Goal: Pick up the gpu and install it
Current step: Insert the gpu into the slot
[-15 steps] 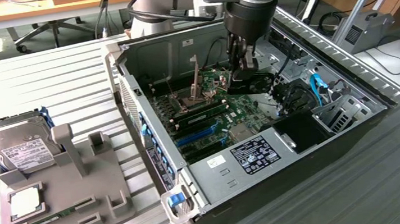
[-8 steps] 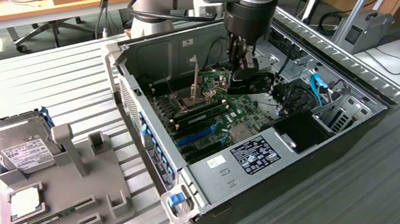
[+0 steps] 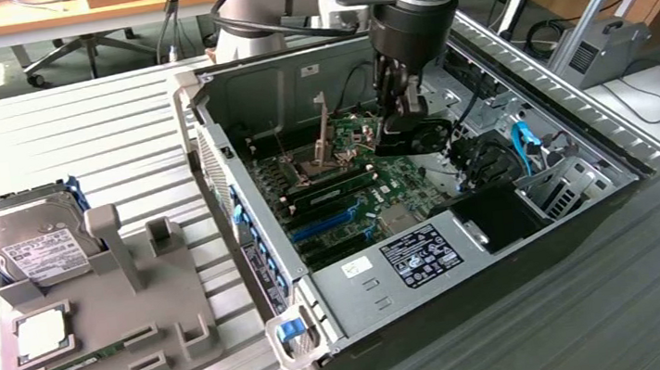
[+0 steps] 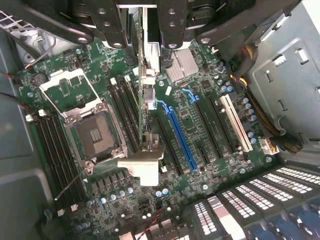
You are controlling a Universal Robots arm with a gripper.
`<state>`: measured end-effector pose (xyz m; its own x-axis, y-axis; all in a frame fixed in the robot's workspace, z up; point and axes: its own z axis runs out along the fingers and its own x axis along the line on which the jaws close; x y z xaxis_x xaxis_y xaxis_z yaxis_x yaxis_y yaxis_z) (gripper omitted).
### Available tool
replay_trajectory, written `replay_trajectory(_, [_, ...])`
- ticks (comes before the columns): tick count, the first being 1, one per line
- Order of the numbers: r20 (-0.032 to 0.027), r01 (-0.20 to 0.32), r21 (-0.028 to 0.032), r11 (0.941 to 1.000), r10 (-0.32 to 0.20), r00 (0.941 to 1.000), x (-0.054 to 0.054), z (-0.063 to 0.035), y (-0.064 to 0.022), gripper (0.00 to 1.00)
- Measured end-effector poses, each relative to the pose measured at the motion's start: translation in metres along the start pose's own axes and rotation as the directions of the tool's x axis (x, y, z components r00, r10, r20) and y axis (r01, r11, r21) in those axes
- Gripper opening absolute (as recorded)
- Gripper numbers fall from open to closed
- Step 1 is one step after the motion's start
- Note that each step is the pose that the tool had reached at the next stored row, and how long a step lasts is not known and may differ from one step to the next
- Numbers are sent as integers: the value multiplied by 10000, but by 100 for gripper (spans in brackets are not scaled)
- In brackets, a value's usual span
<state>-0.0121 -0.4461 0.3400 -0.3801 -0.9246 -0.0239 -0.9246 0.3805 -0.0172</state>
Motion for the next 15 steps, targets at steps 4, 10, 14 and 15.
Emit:
replay_trajectory(4, [2,89,-2,10000,-89,10000,0,0,0,29])
replay_trajectory(10, [3,177,-4,9998,-177,9998,0,0,0,29])
replay_trajectory(14, [4,231,-6,9997,-231,9997,0,0,0,29])
replay_trajectory(15, [4,241,-6,9997,-241,9997,0,0,0,29])
